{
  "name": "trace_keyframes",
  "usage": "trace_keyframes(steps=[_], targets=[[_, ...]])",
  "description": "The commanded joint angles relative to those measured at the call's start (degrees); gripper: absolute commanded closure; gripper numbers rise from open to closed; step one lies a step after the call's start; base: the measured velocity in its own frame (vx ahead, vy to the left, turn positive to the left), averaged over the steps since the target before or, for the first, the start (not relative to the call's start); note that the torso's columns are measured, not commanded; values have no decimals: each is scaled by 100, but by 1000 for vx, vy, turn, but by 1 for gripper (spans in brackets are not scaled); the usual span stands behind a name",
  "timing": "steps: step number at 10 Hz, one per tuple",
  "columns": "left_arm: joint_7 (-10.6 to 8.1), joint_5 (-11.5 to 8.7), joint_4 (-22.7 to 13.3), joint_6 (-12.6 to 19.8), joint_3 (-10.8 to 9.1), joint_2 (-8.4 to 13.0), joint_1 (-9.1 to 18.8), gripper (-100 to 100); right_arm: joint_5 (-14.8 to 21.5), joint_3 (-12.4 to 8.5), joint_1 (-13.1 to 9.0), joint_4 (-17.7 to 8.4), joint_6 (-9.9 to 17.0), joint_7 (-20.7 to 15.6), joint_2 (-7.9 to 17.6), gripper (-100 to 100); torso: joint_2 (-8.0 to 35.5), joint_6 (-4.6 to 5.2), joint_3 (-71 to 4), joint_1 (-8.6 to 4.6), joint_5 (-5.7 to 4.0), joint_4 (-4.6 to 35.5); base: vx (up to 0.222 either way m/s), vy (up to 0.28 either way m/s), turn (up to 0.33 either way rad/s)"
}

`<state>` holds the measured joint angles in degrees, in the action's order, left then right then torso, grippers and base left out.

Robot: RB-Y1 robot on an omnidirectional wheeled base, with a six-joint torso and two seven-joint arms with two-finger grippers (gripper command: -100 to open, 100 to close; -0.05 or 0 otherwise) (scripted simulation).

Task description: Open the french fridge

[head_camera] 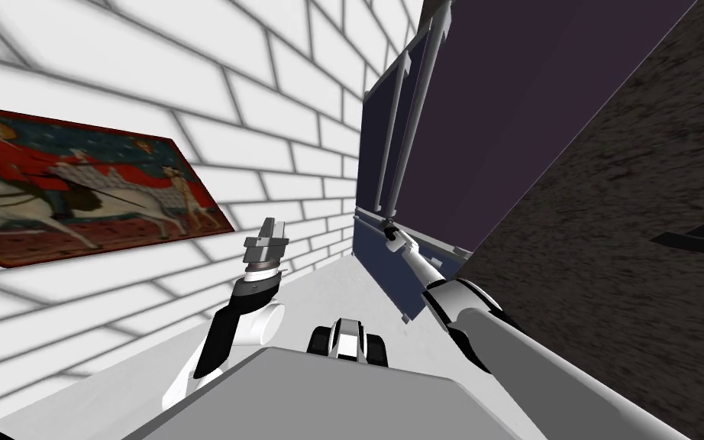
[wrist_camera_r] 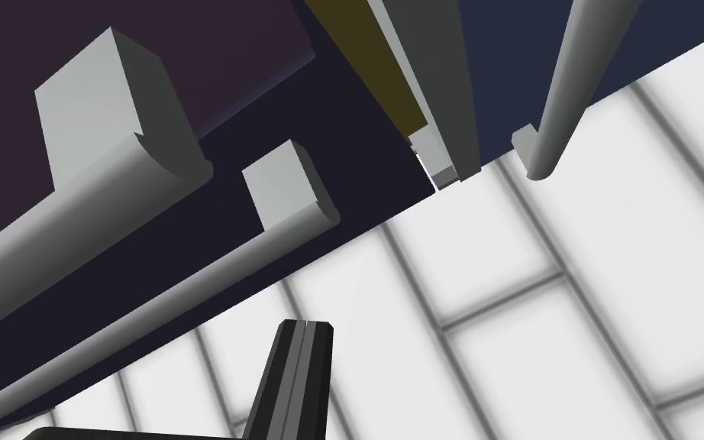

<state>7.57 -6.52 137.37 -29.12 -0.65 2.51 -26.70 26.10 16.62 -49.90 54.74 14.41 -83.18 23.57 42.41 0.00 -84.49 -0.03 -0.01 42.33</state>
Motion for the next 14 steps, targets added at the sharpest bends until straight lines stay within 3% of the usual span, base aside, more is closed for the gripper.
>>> trace_keyframes(steps=[1, 2, 3, 5, 6, 7, 14], targets=[[0, 0, 0, 0, 0, 0, 0, 0, -37, 147, -113, -80, -62, 27, -85, 100, 0, 2, 0, -11, -3, 0, -175, -127, 40], [0, 0, 0, 0, 0, 0, -1, 0, -151, 381, -220, -90, -111, 55, -149, 100, -30, 3, -17, 15, 3, -8, -170, -121, 186], [0, 0, 0, 0, 0, 0, -1, 0, -151, 381, -220, -90, -111, 55, -149, 100, -33, -7, -22, 20, 7, -12, -188, -158, 137], [0, 0, 0, 0, 0, 0, -1, 0, -265, 616, -326, -100, -160, 82, -213, 100, -14, 2, -9, -5, -2, -4, -187, -152, 121], [0, 0, 0, 0, 0, 0, -1, 0, -230, 533, -301, -136, -185, 79, -181, 100, -10, -2, -6, -2, -1, -3, -84, -74, 43], [0, 0, 0, 0, 0, -1, -3, 0, -288, 571, -436, -196, -24, -38, -92, -100, -38, 3, -22, 22, 5, -10, 126, -67, 1], [0, 0, 2, -1, 0, -1, -4, 0, -456, 639, -786, -374, 447, -348, 179, -100, 28, -2, 18, 29, 9, 9, 160, -60, 9]])
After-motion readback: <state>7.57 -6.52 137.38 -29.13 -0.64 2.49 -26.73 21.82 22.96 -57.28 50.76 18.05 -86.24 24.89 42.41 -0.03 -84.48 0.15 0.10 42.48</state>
